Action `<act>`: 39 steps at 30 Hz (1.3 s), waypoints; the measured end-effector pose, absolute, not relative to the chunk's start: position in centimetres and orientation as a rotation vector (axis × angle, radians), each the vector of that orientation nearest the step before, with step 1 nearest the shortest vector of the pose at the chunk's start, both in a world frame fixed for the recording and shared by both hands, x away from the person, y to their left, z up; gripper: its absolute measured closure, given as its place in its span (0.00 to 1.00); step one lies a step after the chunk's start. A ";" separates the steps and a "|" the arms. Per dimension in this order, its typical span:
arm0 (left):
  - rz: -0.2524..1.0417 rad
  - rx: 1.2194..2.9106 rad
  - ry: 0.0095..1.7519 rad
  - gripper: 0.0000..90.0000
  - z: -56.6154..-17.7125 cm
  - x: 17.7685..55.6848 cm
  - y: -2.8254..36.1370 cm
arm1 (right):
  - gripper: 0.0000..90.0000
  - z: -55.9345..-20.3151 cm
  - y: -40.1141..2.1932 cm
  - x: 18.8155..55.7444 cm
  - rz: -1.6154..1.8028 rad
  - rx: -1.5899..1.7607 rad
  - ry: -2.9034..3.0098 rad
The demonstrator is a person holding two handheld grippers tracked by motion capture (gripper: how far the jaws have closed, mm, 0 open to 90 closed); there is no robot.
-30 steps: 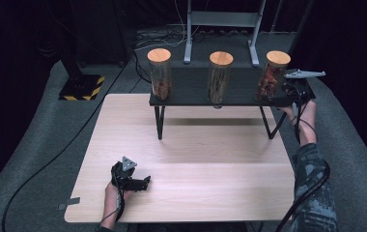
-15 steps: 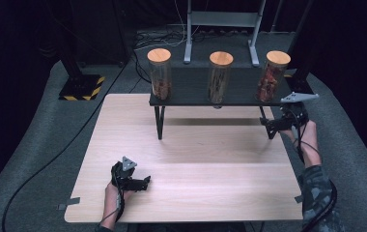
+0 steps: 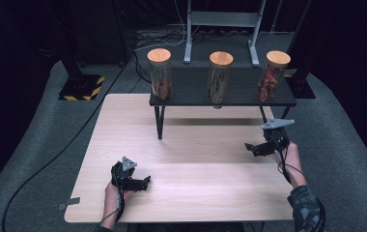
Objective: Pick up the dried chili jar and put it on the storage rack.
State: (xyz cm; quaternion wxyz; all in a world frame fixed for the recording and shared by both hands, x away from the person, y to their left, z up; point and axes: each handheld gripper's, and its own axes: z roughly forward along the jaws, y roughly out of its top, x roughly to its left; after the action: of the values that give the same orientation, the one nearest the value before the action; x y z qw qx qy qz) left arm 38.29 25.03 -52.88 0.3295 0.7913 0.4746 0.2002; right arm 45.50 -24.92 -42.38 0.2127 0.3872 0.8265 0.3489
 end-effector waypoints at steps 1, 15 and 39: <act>0.523 2.070 1.242 0.02 -52.9 38.3 25.0 | 0.01 -42.9 -24.8 45.4 0.968 1.074 2.304; 0.524 2.070 1.242 0.02 -52.9 38.3 25.0 | 0.01 -49.6 -24.2 42.1 1.024 1.153 2.326; 0.528 2.064 1.245 0.02 -52.9 38.2 25.0 | 0.00 -52.6 -23.6 39.9 1.038 1.089 2.350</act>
State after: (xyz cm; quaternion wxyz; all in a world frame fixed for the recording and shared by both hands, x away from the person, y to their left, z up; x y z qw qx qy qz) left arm 38.19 24.97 -52.90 0.3304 0.7894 0.4763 0.2020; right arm 39.86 -23.60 -52.57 0.1747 0.3844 0.8292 0.3662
